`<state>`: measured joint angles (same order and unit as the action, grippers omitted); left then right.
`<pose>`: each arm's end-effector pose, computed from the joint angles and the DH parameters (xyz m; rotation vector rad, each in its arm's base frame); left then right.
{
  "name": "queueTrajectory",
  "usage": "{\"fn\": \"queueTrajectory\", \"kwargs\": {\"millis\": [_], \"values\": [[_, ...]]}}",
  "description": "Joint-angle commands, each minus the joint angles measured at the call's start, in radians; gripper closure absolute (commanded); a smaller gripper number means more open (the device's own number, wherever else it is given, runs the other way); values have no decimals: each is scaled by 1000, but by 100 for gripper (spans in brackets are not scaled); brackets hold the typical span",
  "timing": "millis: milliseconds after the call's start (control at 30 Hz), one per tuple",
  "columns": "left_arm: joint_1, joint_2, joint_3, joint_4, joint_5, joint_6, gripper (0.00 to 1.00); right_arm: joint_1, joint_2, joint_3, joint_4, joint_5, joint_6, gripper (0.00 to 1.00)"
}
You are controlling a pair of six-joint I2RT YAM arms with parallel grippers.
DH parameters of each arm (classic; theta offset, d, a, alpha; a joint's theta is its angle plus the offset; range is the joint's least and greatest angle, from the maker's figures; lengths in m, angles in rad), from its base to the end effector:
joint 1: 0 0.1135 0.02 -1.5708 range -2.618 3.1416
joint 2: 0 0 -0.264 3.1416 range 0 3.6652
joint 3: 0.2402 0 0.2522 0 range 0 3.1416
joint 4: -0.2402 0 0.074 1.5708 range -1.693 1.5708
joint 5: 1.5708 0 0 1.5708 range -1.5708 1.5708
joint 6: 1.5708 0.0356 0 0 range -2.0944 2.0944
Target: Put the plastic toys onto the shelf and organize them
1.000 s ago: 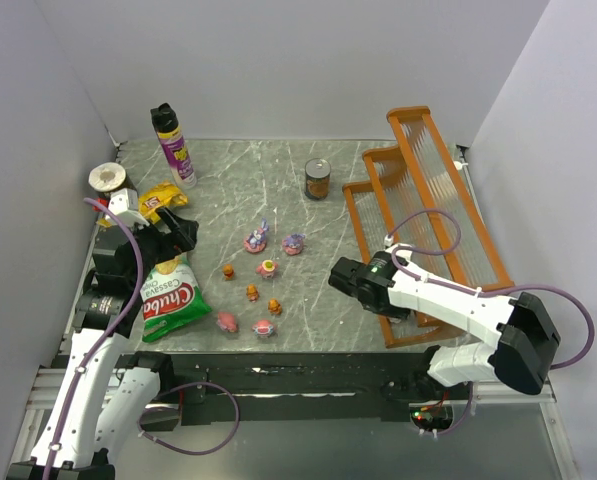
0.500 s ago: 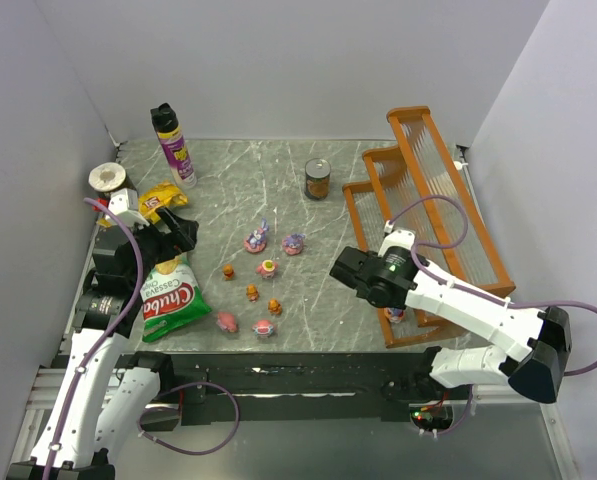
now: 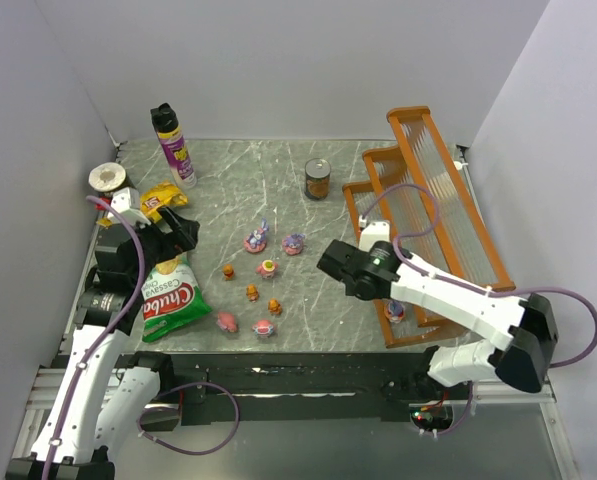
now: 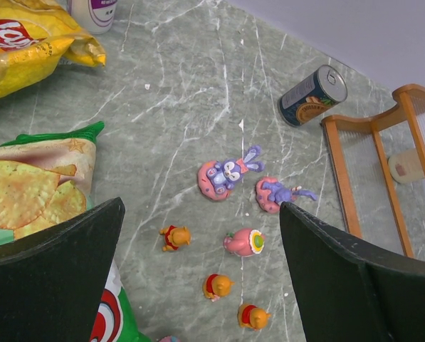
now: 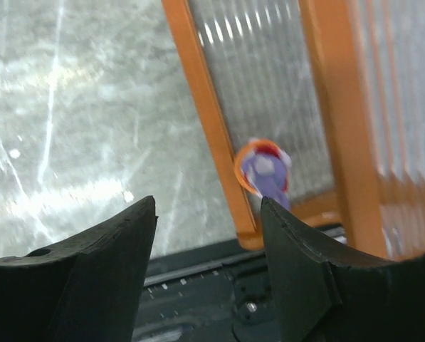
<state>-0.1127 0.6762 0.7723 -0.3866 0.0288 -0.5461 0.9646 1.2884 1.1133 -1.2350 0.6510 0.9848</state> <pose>0.1560 -0.0187 0.3306 -0.3864 1.8493 -0.4809 0.1399 0.1640 0.2824 0.0932 2.4981 -0.3070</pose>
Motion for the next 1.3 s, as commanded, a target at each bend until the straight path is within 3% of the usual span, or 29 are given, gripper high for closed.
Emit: {"fn": "queueTrajectory", "kwargs": {"millis": [0,133,333,600,1267], "values": [[-1,2,24,6,-4,-8,4,-90,63,30,208,-23,-185,32],[1,11,27,3,-9,-8,4,-165,130,19,344,-94,-311,32],[4,19,25,-1,-13,-5,4,-248,274,40,385,-116,-391,32],[11,36,31,0,-6,-3,4,-280,388,30,381,-96,-367,32],[15,40,30,5,10,-3,4,-308,439,-104,473,-168,-327,37]]}}
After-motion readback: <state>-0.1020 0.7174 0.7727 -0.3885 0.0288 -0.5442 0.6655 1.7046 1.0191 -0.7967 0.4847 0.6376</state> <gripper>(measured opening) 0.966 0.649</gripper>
